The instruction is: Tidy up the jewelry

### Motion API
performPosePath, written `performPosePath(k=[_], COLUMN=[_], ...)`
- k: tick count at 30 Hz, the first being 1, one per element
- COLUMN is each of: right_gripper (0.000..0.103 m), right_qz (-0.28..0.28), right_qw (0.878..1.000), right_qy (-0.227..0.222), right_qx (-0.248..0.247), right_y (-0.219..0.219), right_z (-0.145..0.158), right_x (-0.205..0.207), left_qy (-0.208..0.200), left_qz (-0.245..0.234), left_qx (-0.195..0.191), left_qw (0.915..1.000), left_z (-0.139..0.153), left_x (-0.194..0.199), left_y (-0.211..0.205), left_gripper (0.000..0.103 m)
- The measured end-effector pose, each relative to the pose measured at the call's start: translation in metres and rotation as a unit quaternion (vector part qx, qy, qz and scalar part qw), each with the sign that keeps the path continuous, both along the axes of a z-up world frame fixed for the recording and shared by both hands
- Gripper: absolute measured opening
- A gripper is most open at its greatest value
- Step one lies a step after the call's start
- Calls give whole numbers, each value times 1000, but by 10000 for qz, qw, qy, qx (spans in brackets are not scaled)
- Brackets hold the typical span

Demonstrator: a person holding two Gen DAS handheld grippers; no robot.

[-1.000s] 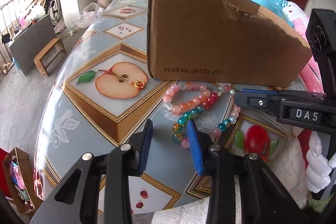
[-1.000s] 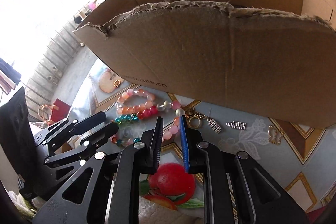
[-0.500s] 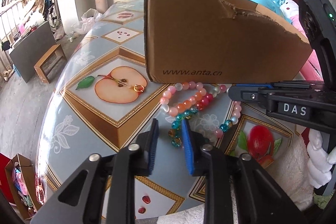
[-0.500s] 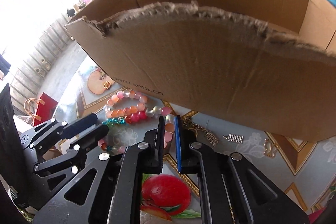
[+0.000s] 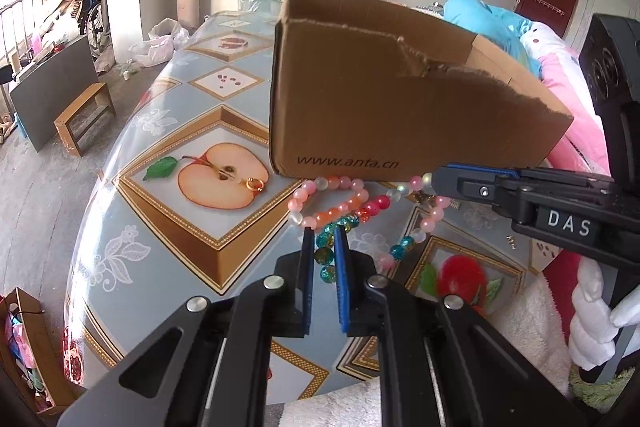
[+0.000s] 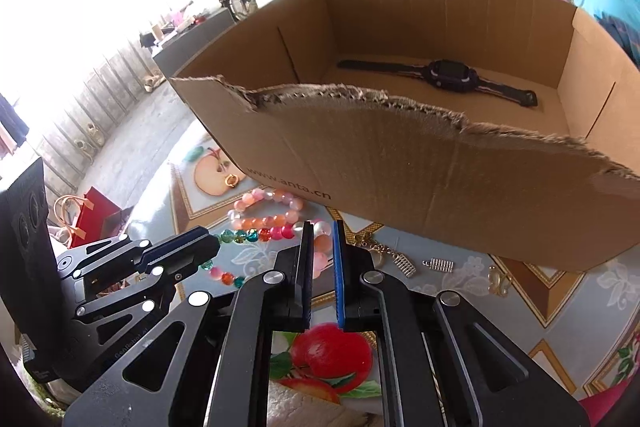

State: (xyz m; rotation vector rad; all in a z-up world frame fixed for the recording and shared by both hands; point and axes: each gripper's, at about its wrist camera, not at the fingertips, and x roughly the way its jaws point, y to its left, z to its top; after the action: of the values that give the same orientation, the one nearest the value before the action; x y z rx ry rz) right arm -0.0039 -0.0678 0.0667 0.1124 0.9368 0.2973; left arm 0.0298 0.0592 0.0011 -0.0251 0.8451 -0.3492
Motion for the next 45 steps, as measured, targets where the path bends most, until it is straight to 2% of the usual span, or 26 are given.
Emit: performPosePath(k=[8,14,23,27,29,31,33,37,42,45], right_gripper=[7,7,7,7,7,7,7,7,7,8], right_qz=[2,15,278,402,485,507,572,486,481,423], right_qw=[9997,9988,9922,9877,9867,9877,9885,9905,9858,9817], right_qy=[-196,-390,-1047,-1280,-1265,-1106,-715,117,1066,1404], right_qx=[142,280,620,805,901,987,1204,1285,1206,1217], right_y=[-12,-20,-34,-44,-49,-55,-63,-66,-59,-58], right_z=[13,24,77,105,114,118,115,87,44,31], right_x=[-18,-28,-40,-22,-4,21,56,116,160,173], left_qy=[-181,-446,-1031,-1055,-1065,-1061,-997,-642,-82,142], left_qz=[-31,-99,-194,-354,-383,-429,-500,-553,-593,-524], left_qx=[-58,-139,-422,-743,-647,-529,-357,75,525,632], left_qw=[9998,9989,9936,9910,9915,9920,9931,9964,9968,9965], left_z=[15,38,99,126,137,143,144,129,98,87], left_x=[-10,-20,-19,6,23,47,71,118,160,171], left_y=[-6,-13,-19,-19,-24,-30,-39,-56,-70,-71], left_gripper=[9,9,9,9,9,9,9,9,10,10])
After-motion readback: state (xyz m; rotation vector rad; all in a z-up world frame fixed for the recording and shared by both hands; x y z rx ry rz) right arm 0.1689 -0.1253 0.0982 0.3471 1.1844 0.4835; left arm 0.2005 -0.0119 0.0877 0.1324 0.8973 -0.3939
